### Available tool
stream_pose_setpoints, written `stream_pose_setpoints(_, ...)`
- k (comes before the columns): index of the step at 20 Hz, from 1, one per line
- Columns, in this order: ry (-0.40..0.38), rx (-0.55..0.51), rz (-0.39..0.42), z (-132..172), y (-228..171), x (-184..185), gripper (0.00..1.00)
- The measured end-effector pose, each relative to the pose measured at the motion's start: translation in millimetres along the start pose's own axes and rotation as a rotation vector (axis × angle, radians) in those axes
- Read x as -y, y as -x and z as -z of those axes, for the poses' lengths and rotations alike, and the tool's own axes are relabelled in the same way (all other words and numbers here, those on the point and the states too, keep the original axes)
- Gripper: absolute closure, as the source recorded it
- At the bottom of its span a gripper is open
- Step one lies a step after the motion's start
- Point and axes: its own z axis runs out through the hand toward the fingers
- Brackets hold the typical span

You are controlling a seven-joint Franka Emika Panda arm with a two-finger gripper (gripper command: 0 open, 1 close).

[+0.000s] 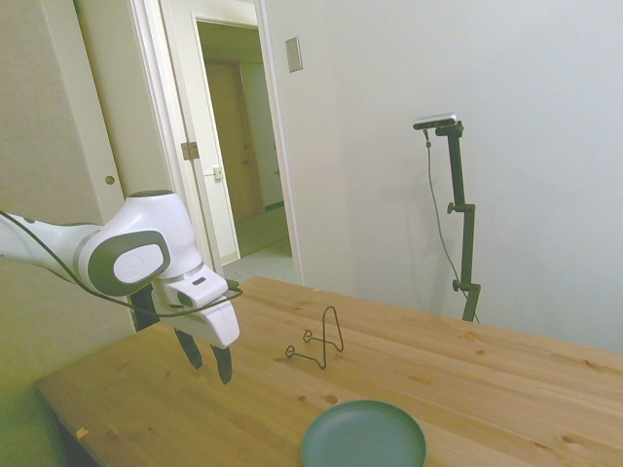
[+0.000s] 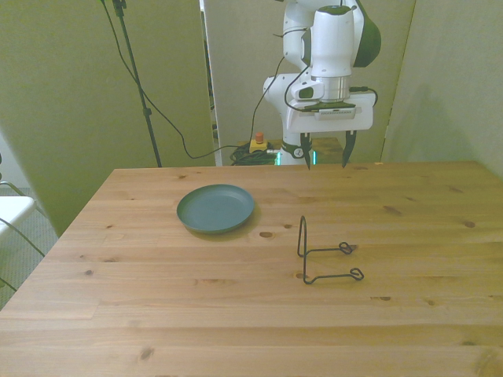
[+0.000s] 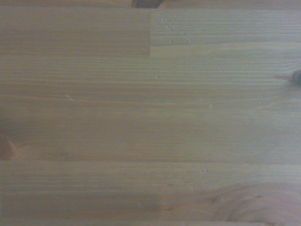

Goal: Load the plate

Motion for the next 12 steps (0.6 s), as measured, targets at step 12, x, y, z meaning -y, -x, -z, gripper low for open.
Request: stream_pose_setpoints(12, 0.000, -0.036, -0.024, -9, 3, 45, 0.00)
